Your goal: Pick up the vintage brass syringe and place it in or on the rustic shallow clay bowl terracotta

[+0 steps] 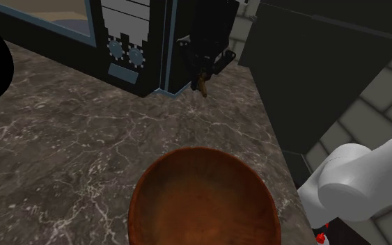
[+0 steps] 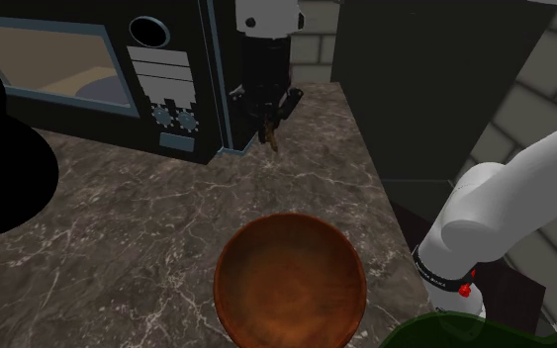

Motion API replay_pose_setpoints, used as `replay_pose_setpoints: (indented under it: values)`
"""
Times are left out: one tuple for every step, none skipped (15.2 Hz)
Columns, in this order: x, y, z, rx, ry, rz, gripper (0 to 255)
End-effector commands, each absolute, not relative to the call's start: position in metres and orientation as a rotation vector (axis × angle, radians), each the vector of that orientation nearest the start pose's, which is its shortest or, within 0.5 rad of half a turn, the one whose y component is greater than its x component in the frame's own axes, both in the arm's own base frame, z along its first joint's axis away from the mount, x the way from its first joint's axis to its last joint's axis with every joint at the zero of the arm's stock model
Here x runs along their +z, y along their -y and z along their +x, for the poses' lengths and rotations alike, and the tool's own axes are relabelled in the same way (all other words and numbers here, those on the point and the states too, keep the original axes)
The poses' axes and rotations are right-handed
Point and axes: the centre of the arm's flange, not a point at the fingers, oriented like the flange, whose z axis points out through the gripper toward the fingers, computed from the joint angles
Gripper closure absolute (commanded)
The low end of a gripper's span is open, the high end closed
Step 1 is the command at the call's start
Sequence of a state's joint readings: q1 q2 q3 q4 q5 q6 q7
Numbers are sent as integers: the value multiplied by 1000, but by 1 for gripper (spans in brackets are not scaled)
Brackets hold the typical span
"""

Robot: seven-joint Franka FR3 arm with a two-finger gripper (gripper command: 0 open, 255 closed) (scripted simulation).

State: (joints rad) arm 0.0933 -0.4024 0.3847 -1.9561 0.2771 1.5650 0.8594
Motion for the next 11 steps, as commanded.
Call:
replay_pose_setpoints:
  values:
    - [635, -254, 357, 139, -622, -2981, 255]
    - [640, -254, 357, 139, -622, -2981, 255]
    - [646, -254, 357, 139, -622, -2981, 255]
    - [651, -254, 357, 139, -622, -2981, 255]
    - [656, -254, 357, 139, -622, -2981, 255]
    - [661, -254, 357, 139, -622, -2981, 255]
    - [667, -254, 357, 139, -622, -2981, 255]
    - [672, -254, 357, 139, -622, -2981, 255]
    - [677, -254, 357, 139, -622, -2981, 255]
    - [682, -254, 357, 139, -622, -2981, 255]
    - [688, -254, 357, 139, -622, -2981, 255]
